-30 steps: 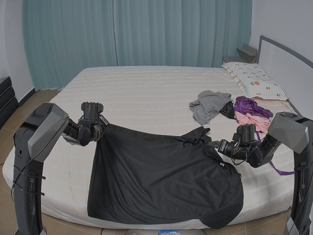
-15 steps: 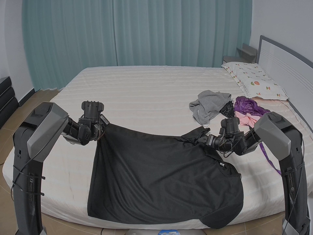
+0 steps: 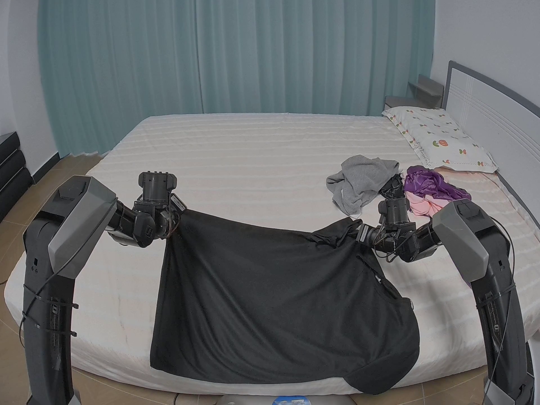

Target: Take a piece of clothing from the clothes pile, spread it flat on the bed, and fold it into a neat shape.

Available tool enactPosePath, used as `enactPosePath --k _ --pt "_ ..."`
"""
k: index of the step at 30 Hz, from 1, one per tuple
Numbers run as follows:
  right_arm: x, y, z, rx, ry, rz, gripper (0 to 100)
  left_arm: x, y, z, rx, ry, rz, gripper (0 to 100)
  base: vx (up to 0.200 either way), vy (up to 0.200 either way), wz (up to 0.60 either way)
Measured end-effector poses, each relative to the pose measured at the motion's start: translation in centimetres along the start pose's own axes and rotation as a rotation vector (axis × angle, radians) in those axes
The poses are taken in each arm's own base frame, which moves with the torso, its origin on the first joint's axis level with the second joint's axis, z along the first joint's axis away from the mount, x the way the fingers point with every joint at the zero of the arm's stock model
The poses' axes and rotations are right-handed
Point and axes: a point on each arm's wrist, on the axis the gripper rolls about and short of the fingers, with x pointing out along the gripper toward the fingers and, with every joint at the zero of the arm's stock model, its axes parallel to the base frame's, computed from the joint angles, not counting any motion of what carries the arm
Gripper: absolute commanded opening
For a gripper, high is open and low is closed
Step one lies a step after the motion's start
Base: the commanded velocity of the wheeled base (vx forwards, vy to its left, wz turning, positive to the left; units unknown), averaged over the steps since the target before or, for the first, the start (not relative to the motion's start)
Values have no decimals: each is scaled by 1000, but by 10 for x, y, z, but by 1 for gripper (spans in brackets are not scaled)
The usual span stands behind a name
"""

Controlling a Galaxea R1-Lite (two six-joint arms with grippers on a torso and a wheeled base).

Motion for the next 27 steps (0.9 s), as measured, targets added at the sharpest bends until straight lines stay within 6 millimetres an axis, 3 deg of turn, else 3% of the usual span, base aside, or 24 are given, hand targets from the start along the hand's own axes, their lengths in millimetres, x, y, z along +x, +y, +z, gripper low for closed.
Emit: enactPosePath --k 9,18,19,20,27 --pt "-1 -11 32 94 -137 -5 0 20 4 11 -27 -47 -9 0 0 0 0" --pt "5 -17 26 110 -134 -11 0 44 12 -5 -24 -40 -1 0 0 0 0" --pt "6 -17 25 110 -132 -12 100 47 12 -7 -24 -39 -1 0 0 0 0" --pt "7 -18 24 110 -129 -13 100 49 13 -9 -22 -36 1 100 0 0 0" --pt "8 -22 18 140 -105 -15 100 58 20 -21 -16 -14 14 100 0 0 0"
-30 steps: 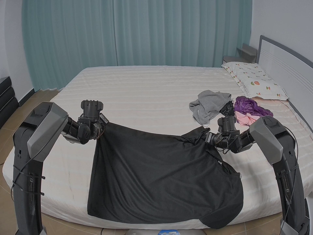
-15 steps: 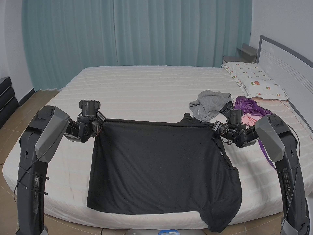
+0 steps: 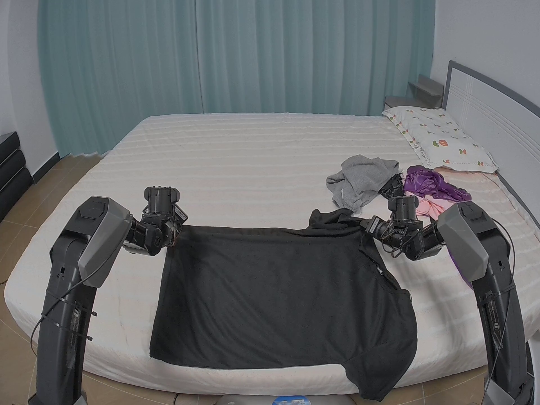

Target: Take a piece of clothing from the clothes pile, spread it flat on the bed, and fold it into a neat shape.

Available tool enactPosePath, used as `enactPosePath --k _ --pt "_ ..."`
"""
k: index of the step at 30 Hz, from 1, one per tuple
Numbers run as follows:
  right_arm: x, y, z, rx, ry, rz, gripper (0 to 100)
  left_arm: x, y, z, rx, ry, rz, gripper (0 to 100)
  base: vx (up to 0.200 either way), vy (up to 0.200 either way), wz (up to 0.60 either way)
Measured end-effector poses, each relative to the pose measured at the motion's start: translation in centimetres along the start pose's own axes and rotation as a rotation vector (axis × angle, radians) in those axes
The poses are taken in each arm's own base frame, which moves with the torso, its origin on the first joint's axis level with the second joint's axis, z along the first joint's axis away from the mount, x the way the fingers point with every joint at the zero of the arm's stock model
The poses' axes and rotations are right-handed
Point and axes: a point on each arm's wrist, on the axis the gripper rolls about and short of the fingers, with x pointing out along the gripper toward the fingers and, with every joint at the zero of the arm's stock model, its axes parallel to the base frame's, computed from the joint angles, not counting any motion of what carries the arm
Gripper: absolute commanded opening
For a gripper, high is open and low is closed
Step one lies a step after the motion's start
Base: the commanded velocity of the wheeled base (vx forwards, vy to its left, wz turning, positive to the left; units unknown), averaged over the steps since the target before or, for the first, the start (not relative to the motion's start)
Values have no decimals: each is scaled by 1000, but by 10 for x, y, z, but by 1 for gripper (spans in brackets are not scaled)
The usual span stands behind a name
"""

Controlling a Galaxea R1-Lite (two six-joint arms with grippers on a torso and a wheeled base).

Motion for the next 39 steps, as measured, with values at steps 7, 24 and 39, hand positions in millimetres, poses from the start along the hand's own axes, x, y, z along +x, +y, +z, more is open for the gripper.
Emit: enactPosePath --k 7,24,39 --pt "-16 -2 7 45 38 15 100 -2 3 0 2 13 17 100 0 0 0" --pt "-76 11 9 134 144 102 100 -76 24 9 -142 208 62 100 0 0 0" --pt "-60 55 -31 135 251 134 100 -121 44 2 -430 261 -50 100 0 0 0"
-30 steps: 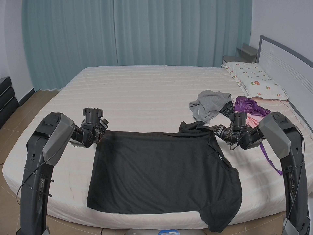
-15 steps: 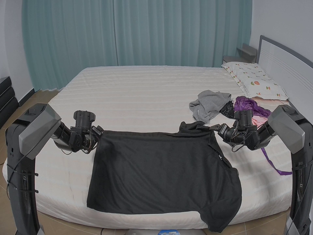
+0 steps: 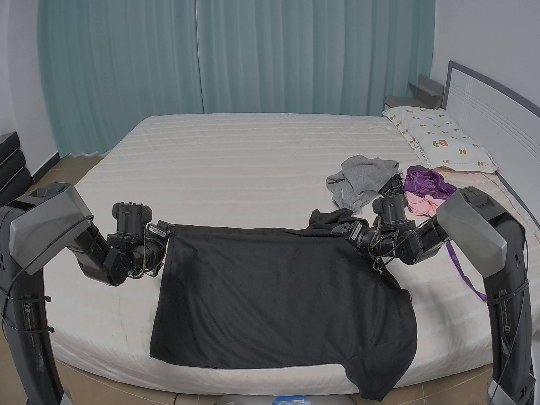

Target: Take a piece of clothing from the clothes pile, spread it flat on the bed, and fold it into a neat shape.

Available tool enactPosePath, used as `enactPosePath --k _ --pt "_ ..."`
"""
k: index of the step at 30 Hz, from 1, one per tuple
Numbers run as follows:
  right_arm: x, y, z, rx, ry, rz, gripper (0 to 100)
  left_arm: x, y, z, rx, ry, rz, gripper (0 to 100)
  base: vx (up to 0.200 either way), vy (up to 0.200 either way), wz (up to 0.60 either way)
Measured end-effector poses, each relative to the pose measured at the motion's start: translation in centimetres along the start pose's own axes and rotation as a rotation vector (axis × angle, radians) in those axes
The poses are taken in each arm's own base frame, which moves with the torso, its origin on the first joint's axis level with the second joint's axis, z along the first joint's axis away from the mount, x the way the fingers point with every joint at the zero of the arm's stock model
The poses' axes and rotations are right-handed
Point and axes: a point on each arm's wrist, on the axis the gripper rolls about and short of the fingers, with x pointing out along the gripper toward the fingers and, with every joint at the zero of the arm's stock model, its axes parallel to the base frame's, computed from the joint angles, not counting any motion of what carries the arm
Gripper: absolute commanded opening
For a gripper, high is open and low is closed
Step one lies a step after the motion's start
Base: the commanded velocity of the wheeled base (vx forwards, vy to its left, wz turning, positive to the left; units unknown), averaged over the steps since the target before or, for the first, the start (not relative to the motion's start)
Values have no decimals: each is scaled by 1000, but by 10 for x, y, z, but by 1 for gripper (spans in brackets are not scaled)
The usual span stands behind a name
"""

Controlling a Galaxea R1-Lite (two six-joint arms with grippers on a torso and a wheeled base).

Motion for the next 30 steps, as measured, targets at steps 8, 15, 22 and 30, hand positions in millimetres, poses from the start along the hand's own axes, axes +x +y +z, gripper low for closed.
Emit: enactPosePath --k 8,15,22,30 --pt "26 -5 5 2 -64 -80 100 -8 3 -3 -8 12 -18 100 0 0 0" --pt "30 -33 38 13 -176 -149 100 -11 10 -5 -8 19 3 100 0 0 0" --pt "11 -73 79 71 -265 -207 100 -12 13 -6 -7 22 14 100 0 0 0" --pt "-7 -84 85 97 -250 -192 100 -13 15 -6 -2 22 21 100 0 0 0"
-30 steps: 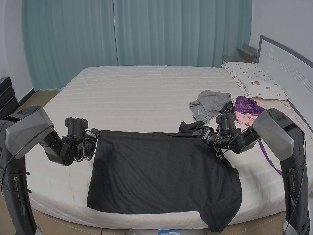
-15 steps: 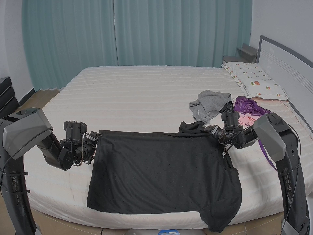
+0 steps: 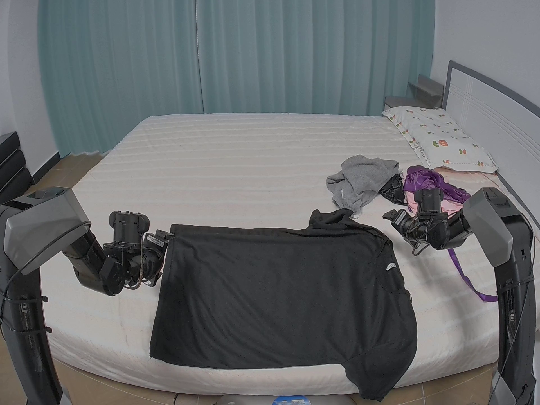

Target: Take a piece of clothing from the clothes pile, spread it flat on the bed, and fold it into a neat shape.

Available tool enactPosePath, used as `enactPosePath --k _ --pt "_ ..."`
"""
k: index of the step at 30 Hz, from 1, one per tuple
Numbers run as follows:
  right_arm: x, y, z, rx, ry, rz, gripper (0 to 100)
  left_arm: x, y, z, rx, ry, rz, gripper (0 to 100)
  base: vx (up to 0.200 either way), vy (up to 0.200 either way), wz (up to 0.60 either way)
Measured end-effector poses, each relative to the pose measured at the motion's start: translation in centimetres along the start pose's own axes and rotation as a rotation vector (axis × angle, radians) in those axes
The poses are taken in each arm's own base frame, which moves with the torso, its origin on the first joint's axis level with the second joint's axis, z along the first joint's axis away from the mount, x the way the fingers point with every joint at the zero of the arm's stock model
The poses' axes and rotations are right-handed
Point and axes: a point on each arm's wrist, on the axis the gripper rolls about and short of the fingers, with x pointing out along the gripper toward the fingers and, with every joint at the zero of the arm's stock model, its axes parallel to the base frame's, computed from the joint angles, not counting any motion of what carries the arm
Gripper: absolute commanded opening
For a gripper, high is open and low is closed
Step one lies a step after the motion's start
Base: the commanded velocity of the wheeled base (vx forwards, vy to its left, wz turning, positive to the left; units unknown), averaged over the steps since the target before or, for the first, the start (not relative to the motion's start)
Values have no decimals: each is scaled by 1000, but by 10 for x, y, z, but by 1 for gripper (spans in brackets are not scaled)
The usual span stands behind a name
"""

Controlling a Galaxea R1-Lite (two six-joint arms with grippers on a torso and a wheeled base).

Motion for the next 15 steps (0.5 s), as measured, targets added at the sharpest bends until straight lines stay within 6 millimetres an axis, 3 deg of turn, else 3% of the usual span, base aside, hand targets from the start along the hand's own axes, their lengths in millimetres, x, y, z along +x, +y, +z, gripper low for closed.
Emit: enactPosePath --k 8,15 --pt "-34 -13 -19 -1 94 51 100 -7 4 -2 26 7 10 100 0 0 0" --pt "-83 -27 -40 1 167 101 100 -20 8 -8 47 19 12 100 0 0 0"
